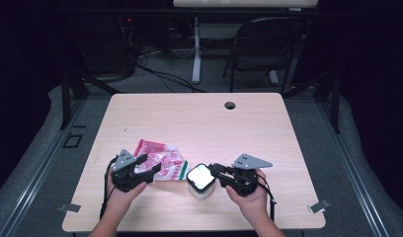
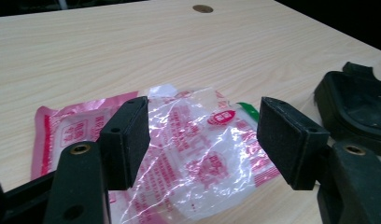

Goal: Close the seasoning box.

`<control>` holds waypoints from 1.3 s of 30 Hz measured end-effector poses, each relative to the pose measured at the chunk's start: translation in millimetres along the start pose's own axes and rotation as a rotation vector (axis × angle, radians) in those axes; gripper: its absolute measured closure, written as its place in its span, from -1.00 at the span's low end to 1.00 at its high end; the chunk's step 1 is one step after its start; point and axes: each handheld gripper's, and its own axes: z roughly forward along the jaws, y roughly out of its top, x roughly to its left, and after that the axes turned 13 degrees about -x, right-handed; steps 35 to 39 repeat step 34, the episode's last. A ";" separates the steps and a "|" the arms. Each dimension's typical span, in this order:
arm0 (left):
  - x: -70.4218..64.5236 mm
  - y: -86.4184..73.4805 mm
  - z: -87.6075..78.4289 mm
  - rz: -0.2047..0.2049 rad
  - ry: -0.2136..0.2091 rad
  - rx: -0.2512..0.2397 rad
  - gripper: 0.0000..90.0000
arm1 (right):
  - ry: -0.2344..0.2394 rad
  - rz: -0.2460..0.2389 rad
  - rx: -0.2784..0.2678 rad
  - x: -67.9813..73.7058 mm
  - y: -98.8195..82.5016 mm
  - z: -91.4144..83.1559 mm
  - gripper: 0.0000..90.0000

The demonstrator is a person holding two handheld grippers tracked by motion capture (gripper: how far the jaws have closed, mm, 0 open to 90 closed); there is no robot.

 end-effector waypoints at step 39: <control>47.8 -10.8 -0.3 -0.117 0.149 0.036 -0.17 | -0.173 0.066 0.051 -47.4 -15.9 -9.2 -0.03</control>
